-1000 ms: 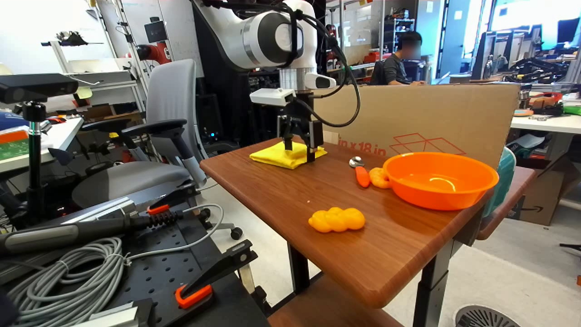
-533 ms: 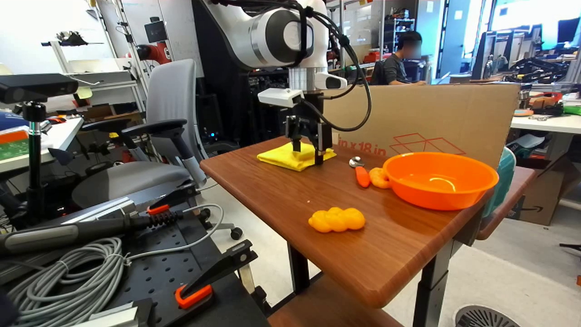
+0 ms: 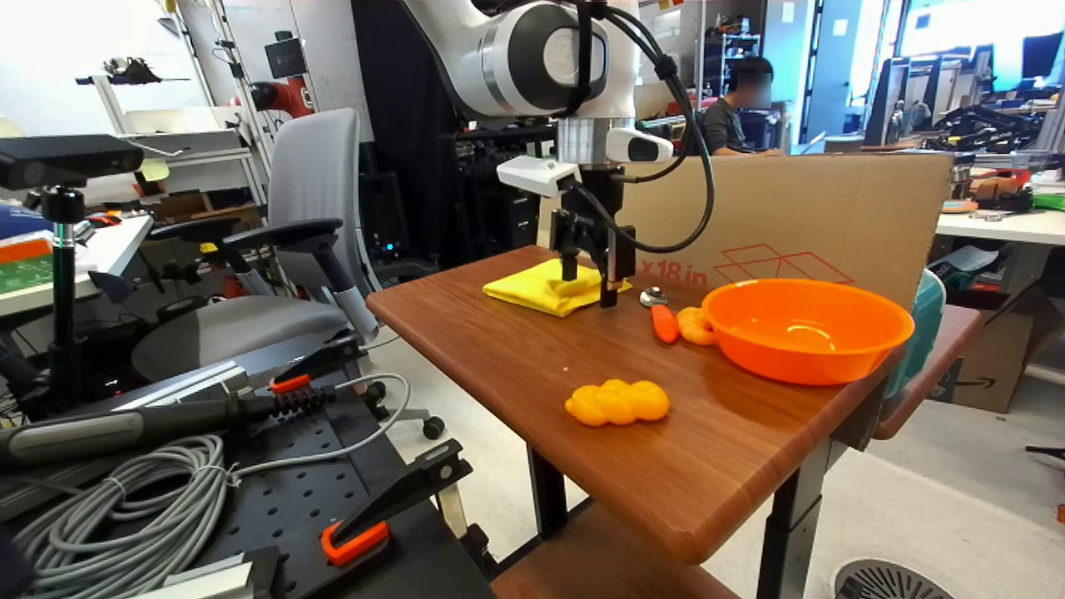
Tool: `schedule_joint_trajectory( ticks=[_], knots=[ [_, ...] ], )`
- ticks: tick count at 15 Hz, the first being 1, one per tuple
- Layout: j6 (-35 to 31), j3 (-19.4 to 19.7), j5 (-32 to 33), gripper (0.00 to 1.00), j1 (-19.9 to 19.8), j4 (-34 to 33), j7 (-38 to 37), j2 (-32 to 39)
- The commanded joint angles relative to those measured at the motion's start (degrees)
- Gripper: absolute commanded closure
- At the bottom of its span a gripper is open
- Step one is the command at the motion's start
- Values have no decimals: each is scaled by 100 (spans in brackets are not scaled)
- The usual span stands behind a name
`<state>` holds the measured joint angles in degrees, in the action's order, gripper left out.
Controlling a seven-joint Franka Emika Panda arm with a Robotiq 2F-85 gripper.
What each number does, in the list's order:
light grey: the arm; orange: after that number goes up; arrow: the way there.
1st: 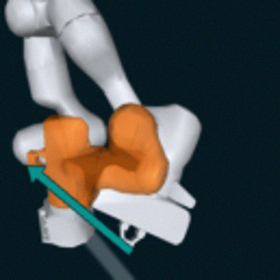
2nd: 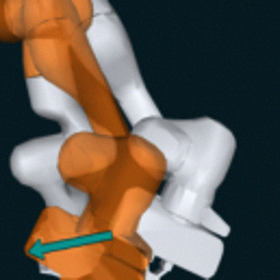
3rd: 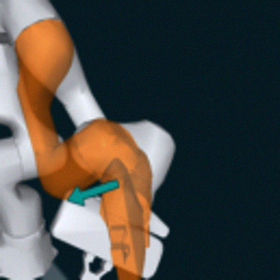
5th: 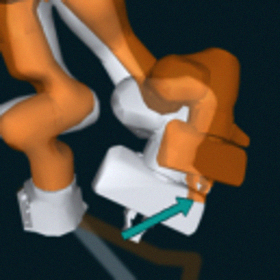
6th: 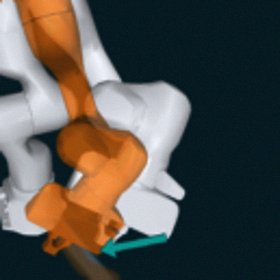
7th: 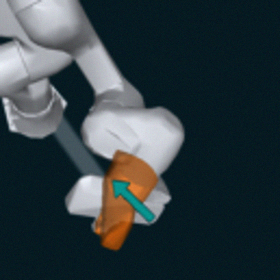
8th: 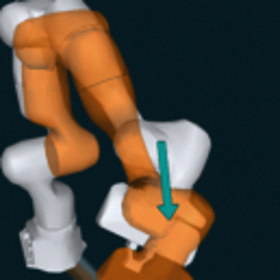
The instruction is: Move the yellow towel to the right
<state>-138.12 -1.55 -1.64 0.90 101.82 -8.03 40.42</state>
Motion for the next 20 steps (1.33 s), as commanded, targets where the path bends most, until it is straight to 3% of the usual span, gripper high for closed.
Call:
schedule_joint_trajectory(
  ticks=[1,7,13,14,20],
  knots=[
    [240,-6,-274,0,-129,-295,75,139],
    [145,-45,-438,0,-151,-194,49,22],
    [-135,-282,-697,0,-130,471,176,-641],
    [-13,-128,-538,0,-52,17,50,-209],
    [-14,-190,-592,0,-39,298,63,-507]
  ],
)
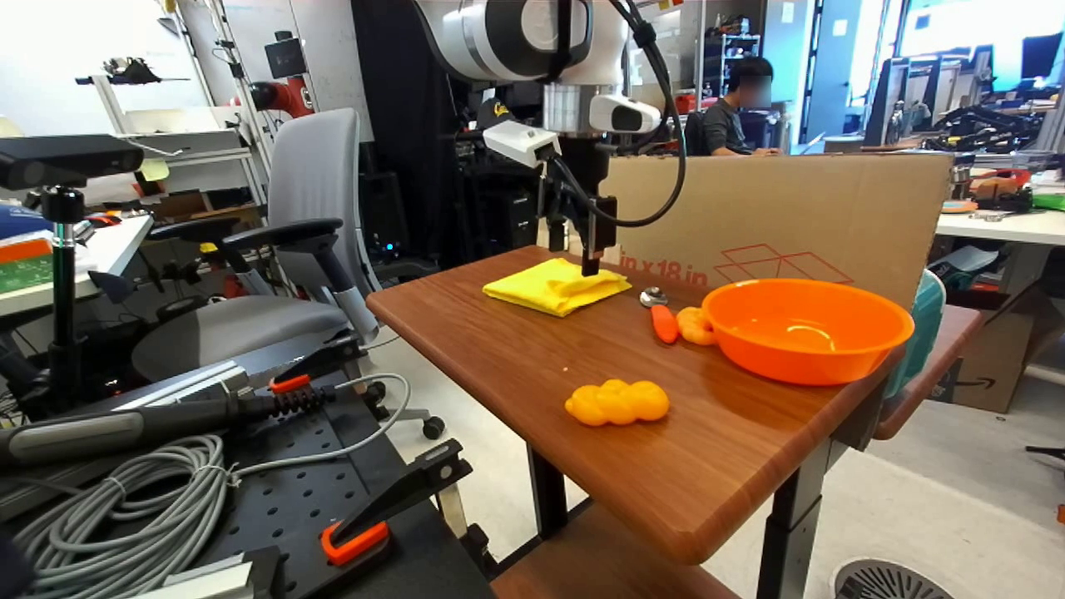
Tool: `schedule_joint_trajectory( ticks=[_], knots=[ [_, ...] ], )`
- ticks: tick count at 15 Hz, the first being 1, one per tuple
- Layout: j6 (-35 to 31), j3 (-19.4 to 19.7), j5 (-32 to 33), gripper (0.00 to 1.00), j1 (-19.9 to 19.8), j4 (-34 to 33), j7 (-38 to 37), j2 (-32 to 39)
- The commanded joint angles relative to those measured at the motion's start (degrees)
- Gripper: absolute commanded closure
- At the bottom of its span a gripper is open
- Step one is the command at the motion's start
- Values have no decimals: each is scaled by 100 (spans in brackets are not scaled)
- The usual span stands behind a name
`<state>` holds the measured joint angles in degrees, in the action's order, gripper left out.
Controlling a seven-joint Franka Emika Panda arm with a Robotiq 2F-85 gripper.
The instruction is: Move the yellow towel to the right
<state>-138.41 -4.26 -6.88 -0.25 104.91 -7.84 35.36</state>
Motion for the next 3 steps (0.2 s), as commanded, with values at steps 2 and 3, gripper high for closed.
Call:
schedule_joint_trajectory(
  ticks=[2,3],
  knots=[
    [13,81,-69,0,75,-1,45,-1],
    [12,81,-69,0,75,1,46,-1]
  ],
)
